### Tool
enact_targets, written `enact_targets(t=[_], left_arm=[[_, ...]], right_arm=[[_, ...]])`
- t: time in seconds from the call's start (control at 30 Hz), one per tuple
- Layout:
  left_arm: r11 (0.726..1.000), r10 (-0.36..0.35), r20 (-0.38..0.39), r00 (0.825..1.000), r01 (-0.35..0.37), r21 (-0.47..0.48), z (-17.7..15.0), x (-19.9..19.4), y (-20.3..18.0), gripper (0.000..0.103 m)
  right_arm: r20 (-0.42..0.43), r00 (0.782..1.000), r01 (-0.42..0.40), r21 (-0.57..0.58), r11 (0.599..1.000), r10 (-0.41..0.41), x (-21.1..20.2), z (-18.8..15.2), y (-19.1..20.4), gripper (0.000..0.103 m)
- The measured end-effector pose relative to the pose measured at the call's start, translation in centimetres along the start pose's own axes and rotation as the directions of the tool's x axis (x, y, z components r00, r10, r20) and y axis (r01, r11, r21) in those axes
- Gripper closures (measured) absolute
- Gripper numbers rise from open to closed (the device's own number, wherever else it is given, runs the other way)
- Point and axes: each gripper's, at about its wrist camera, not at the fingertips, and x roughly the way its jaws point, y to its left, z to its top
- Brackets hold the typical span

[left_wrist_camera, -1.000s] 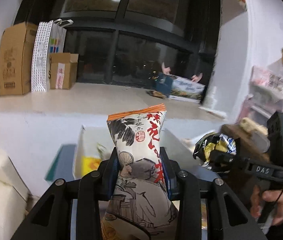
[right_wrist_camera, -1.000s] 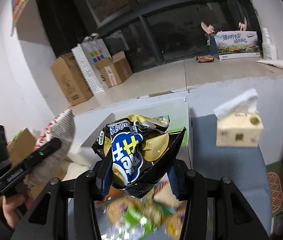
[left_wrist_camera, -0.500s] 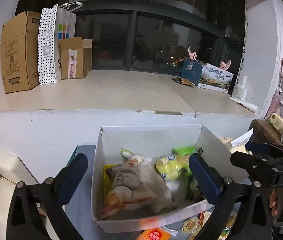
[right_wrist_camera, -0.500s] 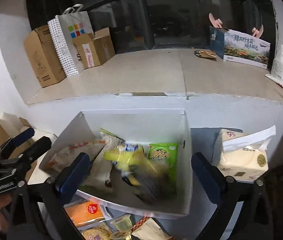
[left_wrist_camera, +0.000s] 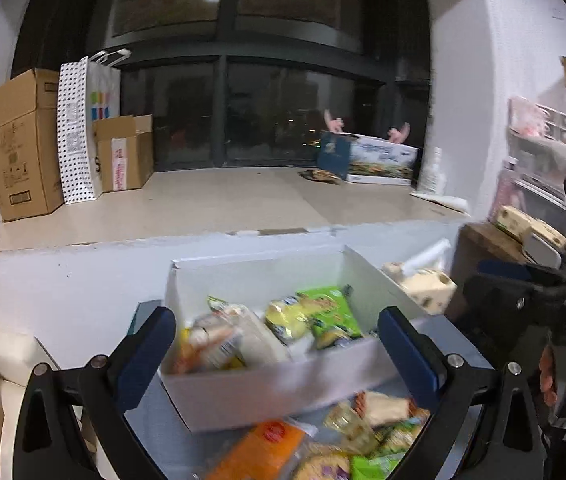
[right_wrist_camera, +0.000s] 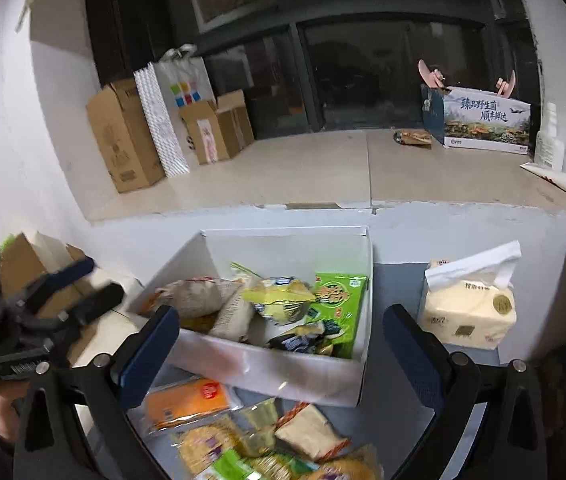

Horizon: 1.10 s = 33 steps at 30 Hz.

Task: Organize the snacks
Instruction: 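Drop both bags into the white box with both grippers, then grasp the round yellow cartoon cake with the right gripper while the left grasps the green bar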

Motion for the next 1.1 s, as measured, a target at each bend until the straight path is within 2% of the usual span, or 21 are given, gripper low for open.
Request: enact_targets(t=[0.13,0.37,0.53,0.73,0.9,1.1], left_arm=[[0.998,-0.053,0.016,0.998,0.052,0.047,-1.8,-2.8,-2.4,0.0],[0.987,-0.128,-0.03,0.991,0.131,0.097,-6.4,-6.5,-6.1,0.0],[0.977,-0.182,-0.074,0.981,0.189,0.103,-10.2,-9.1,-7.6,0.0],[0.976,-0.216,-0.109,0.97,0.217,0.003,-14.2,-11.1,-7.7,0.0],[0.978,-0.208,-0.12,0.971,0.207,-0.024,-15.2,-11.8,-7.7,0.0],[0.975,-0.22,-0.108,0.97,0.216,-0.045,-14.7,-12.1,-7.3,0.0]], right_arm=[[0.028,0.998,-0.05,-0.01,0.999,0.05,-3.2,-2.0,0.8,0.0],[0.071,0.996,-0.051,-0.059,0.997,0.055,-7.9,-7.4,2.4,0.0],[0.053,0.998,-0.019,-0.03,0.999,0.02,-10.1,-12.4,1.3,0.0],[-0.003,0.997,0.081,0.074,0.994,-0.081,-11.7,-19.0,-2.6,0.0],[-0.061,0.992,0.121,0.111,0.987,-0.114,-12.1,-21.0,-4.9,0.0],[-0.076,0.991,0.116,0.131,0.985,-0.107,-11.7,-20.9,-5.6,0.0]])
